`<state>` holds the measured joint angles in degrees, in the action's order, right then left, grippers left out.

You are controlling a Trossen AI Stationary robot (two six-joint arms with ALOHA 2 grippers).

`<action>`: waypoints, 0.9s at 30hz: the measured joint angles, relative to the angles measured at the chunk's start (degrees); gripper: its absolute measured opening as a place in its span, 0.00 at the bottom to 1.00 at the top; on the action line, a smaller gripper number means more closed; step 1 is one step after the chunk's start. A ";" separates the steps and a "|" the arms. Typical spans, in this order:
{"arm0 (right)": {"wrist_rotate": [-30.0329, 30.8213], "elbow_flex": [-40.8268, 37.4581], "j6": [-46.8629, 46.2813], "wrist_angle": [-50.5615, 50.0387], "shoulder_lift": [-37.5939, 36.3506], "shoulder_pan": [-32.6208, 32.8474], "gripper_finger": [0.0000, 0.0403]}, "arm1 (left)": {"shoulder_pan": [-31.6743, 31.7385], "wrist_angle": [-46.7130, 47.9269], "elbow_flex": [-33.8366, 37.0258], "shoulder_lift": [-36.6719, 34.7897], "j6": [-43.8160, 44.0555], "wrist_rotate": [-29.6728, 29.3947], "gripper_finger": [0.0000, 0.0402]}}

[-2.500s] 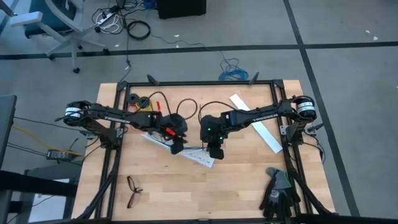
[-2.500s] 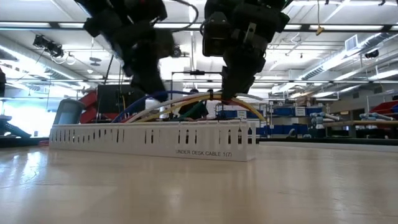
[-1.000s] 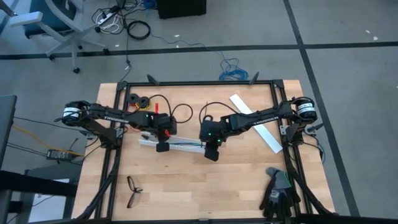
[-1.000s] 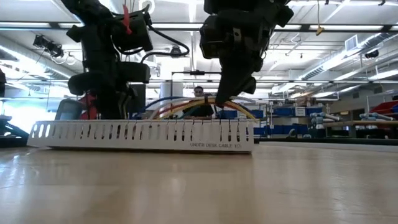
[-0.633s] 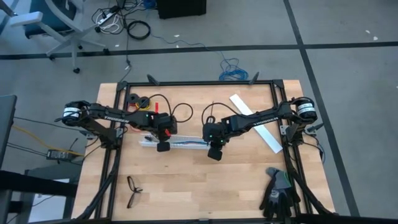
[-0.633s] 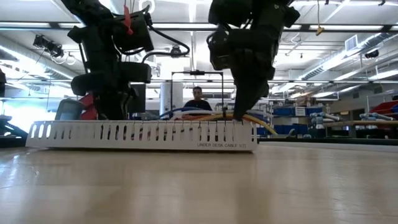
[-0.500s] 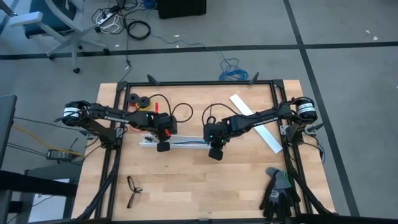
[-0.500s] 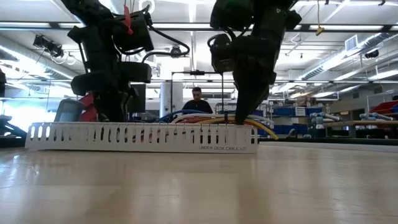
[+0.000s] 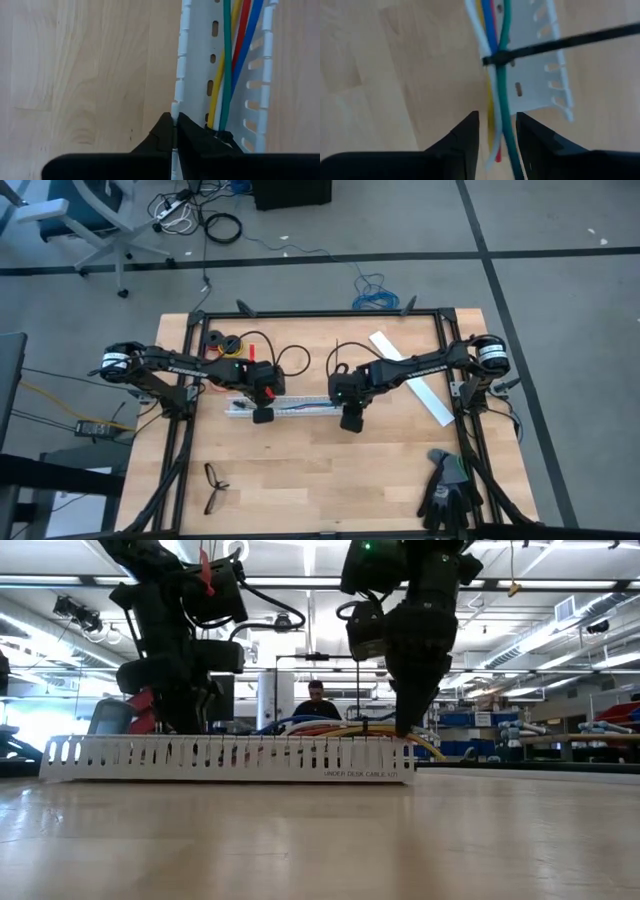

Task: Ziptie cables
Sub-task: Put the zip tied cable wires into the white cable duct

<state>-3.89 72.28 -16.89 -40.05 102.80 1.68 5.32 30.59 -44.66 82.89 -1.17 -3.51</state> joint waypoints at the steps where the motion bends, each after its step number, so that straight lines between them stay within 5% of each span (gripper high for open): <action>1: 0.39 0.38 0.01 -0.30 -0.06 -0.18 0.29 | 0.00 0.02 0.00 0.00 0.00 0.13 0.04; 13: 11.68 0.69 -2.55 -9.18 -0.57 0.41 0.28 | 0.02 -0.68 0.00 0.04 -0.36 1.93 0.04; 20: 12.95 0.69 -3.24 -8.91 -3.16 0.73 0.28 | 0.00 -0.72 0.00 0.04 -0.56 2.19 0.04; 27: 7.74 0.69 -4.50 -7.95 -2.70 1.70 0.28 | -0.02 -0.90 0.00 0.04 -0.59 2.17 0.04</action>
<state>3.85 72.97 -21.39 -48.00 100.10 3.38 5.30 29.69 -44.66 82.94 -1.76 -1.34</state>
